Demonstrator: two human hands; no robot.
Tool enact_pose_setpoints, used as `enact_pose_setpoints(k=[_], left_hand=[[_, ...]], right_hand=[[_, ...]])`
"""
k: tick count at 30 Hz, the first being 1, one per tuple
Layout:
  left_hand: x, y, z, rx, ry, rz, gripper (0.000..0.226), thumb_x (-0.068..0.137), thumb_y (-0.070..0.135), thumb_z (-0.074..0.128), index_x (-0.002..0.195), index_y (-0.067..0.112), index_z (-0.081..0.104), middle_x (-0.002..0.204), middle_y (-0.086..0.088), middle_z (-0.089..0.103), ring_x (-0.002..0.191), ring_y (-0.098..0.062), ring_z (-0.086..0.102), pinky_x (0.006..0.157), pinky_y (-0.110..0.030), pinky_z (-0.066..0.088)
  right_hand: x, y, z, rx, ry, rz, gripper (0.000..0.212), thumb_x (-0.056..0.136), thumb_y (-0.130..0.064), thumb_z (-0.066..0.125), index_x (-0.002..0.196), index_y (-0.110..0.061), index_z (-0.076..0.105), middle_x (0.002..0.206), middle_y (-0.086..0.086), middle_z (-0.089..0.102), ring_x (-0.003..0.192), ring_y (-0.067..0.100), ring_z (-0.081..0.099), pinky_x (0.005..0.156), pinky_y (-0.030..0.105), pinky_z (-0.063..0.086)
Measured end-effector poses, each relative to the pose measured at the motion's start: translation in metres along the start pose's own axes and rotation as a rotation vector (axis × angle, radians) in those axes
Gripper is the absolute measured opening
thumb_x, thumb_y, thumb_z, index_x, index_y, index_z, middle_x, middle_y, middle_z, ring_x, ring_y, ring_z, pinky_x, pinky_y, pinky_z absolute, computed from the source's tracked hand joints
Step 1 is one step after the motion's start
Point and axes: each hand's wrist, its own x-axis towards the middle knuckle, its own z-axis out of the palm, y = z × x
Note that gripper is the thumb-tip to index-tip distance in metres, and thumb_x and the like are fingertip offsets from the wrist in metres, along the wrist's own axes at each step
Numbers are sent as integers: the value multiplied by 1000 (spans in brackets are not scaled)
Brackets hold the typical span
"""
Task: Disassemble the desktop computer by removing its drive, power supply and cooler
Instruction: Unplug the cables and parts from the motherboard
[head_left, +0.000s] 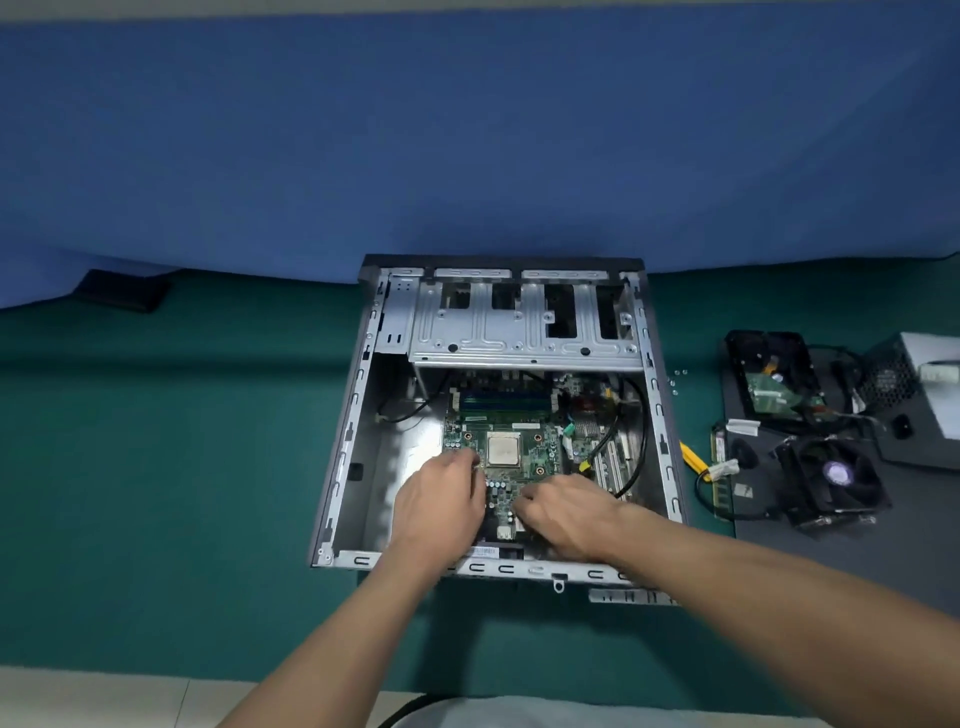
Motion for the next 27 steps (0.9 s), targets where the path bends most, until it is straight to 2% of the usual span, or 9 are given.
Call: enact_pose_setpoints(k=[3, 5, 8, 10, 13, 16, 19, 21, 27], left_hand=[[-11, 5, -8, 6, 280, 128, 10, 93, 19, 59, 96, 10, 61, 87, -4, 61, 77, -20, 54, 69, -31, 44], [-15, 6, -10, 16, 456, 187, 15, 92, 21, 57, 89, 7, 57, 83, -5, 54, 74, -20, 47, 66, -31, 41], [-20, 5, -9, 79, 562, 235, 25, 93, 28, 46, 80, 8, 52, 75, -5, 45, 68, -20, 39, 64, -30, 31], [-27, 3, -7, 108, 573, 258, 26, 93, 27, 46, 74, 9, 51, 70, -4, 44, 64, -21, 38, 63, -31, 28], [-38, 0, -4, 184, 433, 226, 29, 95, 25, 48, 70, 12, 55, 65, -3, 51, 61, -24, 47, 62, -34, 35], [-40, 0, -4, 211, 45, 38, 51, 102, 47, 23, 77, 19, 59, 78, -1, 65, 76, -26, 61, 71, -36, 42], [-36, -2, -5, 143, -171, -7, 63, 97, 64, 12, 85, 23, 57, 91, 0, 67, 86, -23, 62, 80, -35, 48], [-39, -2, -3, 171, -221, 43, 62, 96, 66, 10, 80, 24, 52, 93, -1, 66, 86, -21, 59, 79, -34, 44], [-49, -12, -2, 215, -168, 192, 60, 98, 61, 10, 79, 24, 52, 93, -2, 67, 91, -23, 59, 82, -37, 38]], right_hand=[[-7, 4, -25, 113, 117, 53, 14, 87, -14, 57, 98, -5, 54, 86, 2, 52, 76, 25, 58, 60, 27, 45], [-7, 7, -47, 223, 164, 97, 27, 91, -27, 60, 112, -10, 58, 110, 6, 60, 97, 26, 61, 83, 37, 52], [-8, 15, -81, 346, 215, 150, 42, 92, -36, 60, 129, -16, 54, 131, 6, 56, 122, 26, 51, 103, 40, 39], [-10, 21, -99, 384, 235, 165, 47, 93, -34, 59, 135, -15, 51, 137, 7, 54, 126, 25, 48, 102, 35, 37], [-18, 25, -121, 497, 246, 161, 48, 94, -29, 58, 137, -9, 50, 139, 9, 53, 125, 25, 50, 100, 30, 38], [-26, 20, -140, 637, 272, 155, 45, 95, -27, 58, 134, -5, 52, 137, 8, 55, 124, 22, 52, 104, 32, 38], [-35, 10, -158, 858, 264, 149, 17, 95, -26, 60, 95, -10, 66, 84, -3, 68, 78, 15, 60, 74, 31, 45], [-40, 4, -167, 1010, 270, 170, 23, 94, -24, 60, 76, -11, 61, 60, -9, 57, 57, 10, 49, 58, 26, 37], [-57, -19, -187, 1186, 324, 193, 21, 93, -19, 63, 76, -12, 52, 63, -1, 48, 55, 11, 43, 52, 26, 32]])
